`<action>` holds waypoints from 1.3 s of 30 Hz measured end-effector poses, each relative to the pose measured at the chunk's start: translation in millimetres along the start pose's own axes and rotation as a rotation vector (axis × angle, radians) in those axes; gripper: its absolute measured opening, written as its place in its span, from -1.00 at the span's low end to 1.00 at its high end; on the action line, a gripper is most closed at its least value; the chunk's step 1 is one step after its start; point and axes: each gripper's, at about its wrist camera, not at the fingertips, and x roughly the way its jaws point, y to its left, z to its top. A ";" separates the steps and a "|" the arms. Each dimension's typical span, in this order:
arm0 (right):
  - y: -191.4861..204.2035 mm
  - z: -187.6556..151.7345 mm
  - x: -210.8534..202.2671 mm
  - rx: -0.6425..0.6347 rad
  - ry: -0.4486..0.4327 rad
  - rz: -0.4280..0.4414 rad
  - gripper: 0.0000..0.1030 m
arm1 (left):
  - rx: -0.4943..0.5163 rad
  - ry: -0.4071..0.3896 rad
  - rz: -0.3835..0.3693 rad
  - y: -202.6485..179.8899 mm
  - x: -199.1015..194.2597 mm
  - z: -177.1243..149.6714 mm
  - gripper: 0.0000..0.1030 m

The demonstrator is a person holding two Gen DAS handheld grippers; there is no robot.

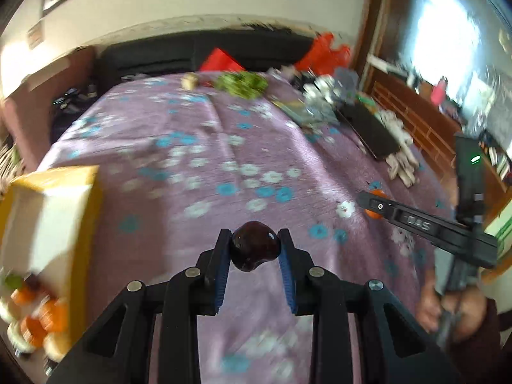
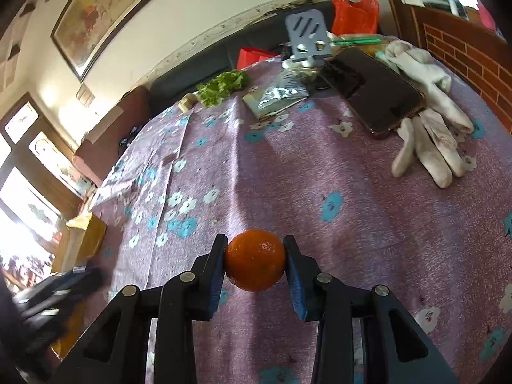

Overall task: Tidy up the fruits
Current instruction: 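Lower plum and tangerine into the tray and open both tools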

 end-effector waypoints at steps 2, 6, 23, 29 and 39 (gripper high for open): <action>8.1 -4.6 0.7 -0.036 -0.003 -0.022 -0.27 | -0.041 -0.026 0.040 21.8 -22.3 -7.5 -0.45; 31.6 -11.2 -0.1 -0.080 0.010 -0.044 -0.27 | -0.190 -0.065 0.090 80.8 -68.1 -30.0 -0.45; 279.3 -80.0 1.0 -0.474 0.145 0.222 -0.24 | -0.478 -0.044 0.335 241.8 -113.5 -103.2 -0.45; 339.7 -114.3 27.6 -0.562 0.224 0.257 -0.24 | -0.450 -0.012 0.340 264.7 -101.2 -97.0 -0.45; 383.9 -122.3 77.7 -0.572 0.289 0.229 -0.22 | -0.458 0.041 0.300 296.6 -71.7 -71.2 -0.42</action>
